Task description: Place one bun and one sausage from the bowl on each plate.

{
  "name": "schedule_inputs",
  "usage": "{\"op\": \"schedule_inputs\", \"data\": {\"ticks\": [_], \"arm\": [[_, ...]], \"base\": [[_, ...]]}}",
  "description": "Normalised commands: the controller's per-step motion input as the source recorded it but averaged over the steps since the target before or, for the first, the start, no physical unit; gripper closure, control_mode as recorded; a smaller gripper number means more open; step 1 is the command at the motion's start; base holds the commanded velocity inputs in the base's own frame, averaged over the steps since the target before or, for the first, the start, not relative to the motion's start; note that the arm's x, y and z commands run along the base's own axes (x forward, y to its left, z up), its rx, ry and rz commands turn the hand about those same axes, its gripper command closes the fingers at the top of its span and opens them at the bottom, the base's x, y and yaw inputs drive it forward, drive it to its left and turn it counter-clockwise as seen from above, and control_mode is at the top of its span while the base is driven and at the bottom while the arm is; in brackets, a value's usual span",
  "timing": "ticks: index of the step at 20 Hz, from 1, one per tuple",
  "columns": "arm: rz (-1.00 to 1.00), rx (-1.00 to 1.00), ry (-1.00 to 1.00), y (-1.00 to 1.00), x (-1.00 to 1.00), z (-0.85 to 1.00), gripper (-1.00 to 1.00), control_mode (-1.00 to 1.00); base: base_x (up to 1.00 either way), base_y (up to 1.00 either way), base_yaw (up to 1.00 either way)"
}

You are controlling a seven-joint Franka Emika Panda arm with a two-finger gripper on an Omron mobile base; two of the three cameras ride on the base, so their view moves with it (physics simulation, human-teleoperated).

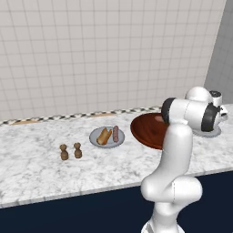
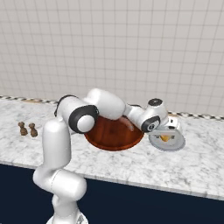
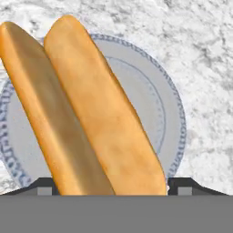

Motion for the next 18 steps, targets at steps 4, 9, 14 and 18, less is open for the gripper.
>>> {"op": "schedule_inputs", "data": {"ticks": [4, 9, 14, 18], "arm": [[0.00, 0.00, 0.00, -0.01, 0.36, 0.08, -1.00, -1.00], [0.00, 0.01, -0.07, 0.49, -0.18, 0.80, -1.00, -1.00], [0.00, -0.03, -0.01, 1.00, -0.46, 0.66, -1.00, -1.00], [-0.01, -0.01, 0.08, 1.00, 0.20, -0.14, -1.00, -1.00]], "base": [[0.00, 0.00, 0.00], [0.00, 0.00, 0.00], [0.00, 0.00, 0.00], [0.00, 0.00, 0.00]]}}
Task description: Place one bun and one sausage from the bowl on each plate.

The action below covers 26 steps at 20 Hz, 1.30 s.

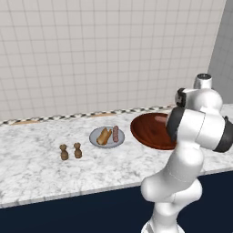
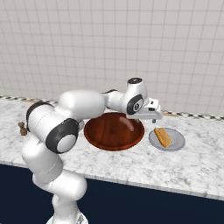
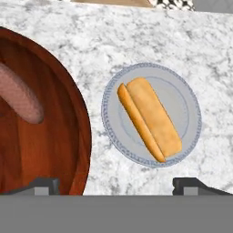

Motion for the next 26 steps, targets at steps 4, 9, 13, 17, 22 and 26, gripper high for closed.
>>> {"op": "schedule_inputs", "data": {"ticks": [4, 9, 13, 17, 22, 26], "arm": [[0.00, 0.00, 0.01, 1.00, 0.09, -0.16, -1.00, -1.00], [0.00, 0.01, -0.03, 0.81, 0.40, -0.30, -1.00, -1.00], [-0.01, 0.00, -0.03, 0.13, 0.43, -0.21, -1.00, -1.00], [0.00, 0.00, 0.00, -0.05, 0.16, -0.36, -1.00, -1.00], [0.00, 0.00, 0.00, -0.17, 0.27, -0.29, -1.00, -1.00], [0.00, -0.03, 0.00, -0.06, 0.36, -0.29, -1.00, -1.00]], "base": [[0.00, 0.00, 0.00], [0.00, 0.00, 0.00], [0.00, 0.00, 0.00], [0.00, 0.00, 0.00], [0.00, 0.00, 0.00], [0.00, 0.00, 0.00]]}}
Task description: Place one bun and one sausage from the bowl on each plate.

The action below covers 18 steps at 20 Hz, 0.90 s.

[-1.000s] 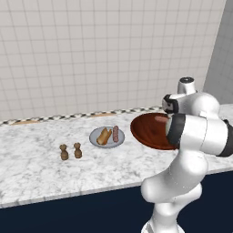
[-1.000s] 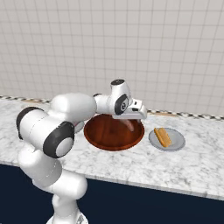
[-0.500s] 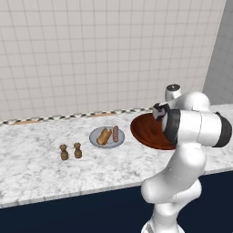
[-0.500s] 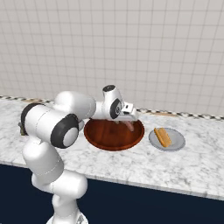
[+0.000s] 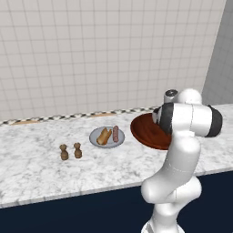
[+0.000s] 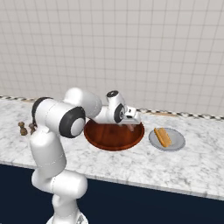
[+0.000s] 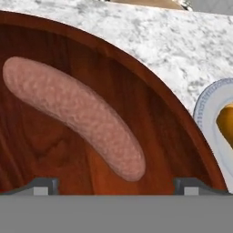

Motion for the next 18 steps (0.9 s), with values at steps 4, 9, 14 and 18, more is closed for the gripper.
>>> {"op": "schedule_inputs", "data": {"ticks": [4, 9, 14, 18], "arm": [[0.00, -0.01, 0.00, -0.09, 0.37, -0.29, -1.00, -1.00], [0.00, -0.02, 0.00, -0.16, 0.08, -0.23, -1.00, -1.00], [0.00, -0.01, 0.00, -0.03, 0.00, -0.12, 1.00, -1.00], [0.00, 0.00, 0.00, 0.00, 0.00, 0.00, 1.00, -1.00]], "base": [[0.00, 0.00, 0.00], [0.00, 0.00, 0.00], [0.00, 0.00, 0.00], [0.00, 0.00, 0.00]]}}
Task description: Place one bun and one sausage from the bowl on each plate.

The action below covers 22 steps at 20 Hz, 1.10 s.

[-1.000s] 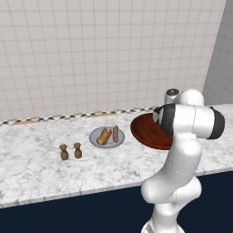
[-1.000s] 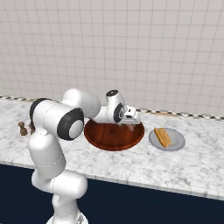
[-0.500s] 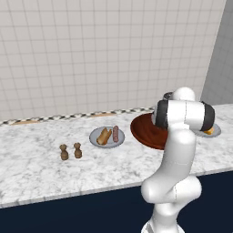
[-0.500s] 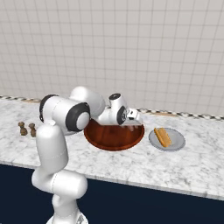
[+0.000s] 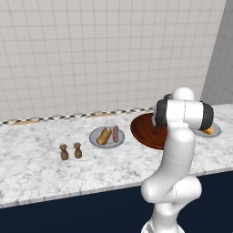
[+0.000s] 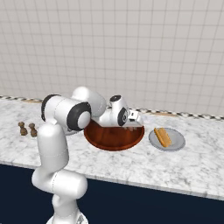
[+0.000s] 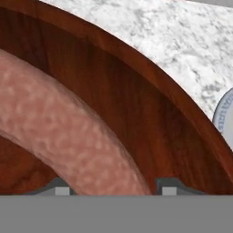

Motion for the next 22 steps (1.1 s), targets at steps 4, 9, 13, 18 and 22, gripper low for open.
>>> {"op": "schedule_inputs", "data": {"ticks": [4, 9, 13, 18, 22], "arm": [[-0.03, 0.03, -0.02, -0.53, -0.41, 0.70, 1.00, -1.00], [-0.11, 0.02, 0.00, -0.99, -0.63, 0.93, 1.00, -1.00], [-0.14, 0.00, 0.10, -1.00, -0.24, 0.53, 1.00, -1.00], [-0.04, 0.01, 0.19, -0.68, 0.01, 0.00, 1.00, -1.00], [0.00, 0.00, 0.01, -0.33, 0.00, -0.13, 1.00, -1.00]], "base": [[0.00, 0.00, 0.00], [0.00, 0.00, 0.00], [0.00, 0.00, 0.00], [0.00, 0.00, 0.00], [0.00, 0.00, 0.00]]}}
